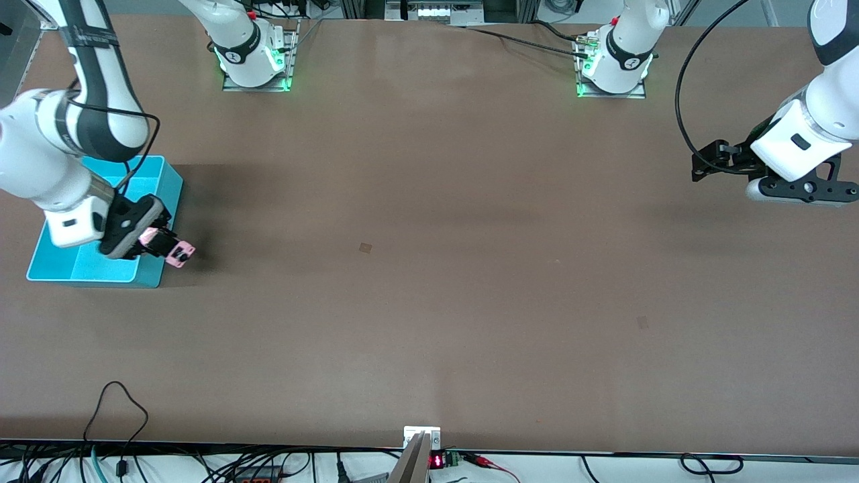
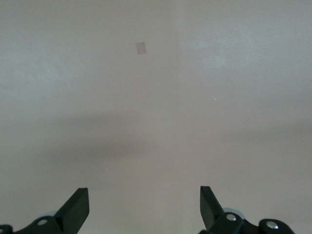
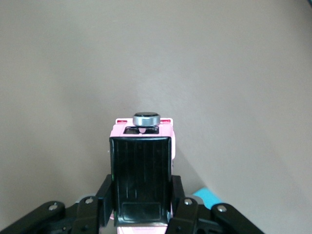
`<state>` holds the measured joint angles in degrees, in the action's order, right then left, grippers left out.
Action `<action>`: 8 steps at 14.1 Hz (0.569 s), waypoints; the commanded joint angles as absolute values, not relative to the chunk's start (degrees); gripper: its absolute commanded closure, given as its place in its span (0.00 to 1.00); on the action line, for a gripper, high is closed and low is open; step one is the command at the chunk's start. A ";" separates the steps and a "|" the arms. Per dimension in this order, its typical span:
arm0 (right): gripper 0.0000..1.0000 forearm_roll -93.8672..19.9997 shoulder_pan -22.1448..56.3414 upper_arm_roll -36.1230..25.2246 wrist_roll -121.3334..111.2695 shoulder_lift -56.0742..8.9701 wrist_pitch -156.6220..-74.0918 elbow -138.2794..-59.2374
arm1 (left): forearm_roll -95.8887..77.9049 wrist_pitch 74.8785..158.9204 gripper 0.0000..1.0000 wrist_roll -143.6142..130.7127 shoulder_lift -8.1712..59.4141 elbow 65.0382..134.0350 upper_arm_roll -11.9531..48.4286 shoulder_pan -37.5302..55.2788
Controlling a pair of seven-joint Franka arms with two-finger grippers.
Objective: Wind and store pink jeep toy
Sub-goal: 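Carry the jeep over the cyan bin and lower it inside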
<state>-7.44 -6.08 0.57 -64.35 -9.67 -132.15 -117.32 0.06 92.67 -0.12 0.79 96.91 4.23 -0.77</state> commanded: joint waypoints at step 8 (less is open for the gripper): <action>1.00 7.46 -12.73 -2.99 -22.08 -7.02 -120.49 -115.66 | 0.62 91.67 0.00 -0.18 0.18 96.33 4.22 -1.05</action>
<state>5.74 -9.34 -3.57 -26.93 -6.85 -121.15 -115.62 0.07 92.64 -0.12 0.65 96.91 4.12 -0.87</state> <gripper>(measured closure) 0.502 0.000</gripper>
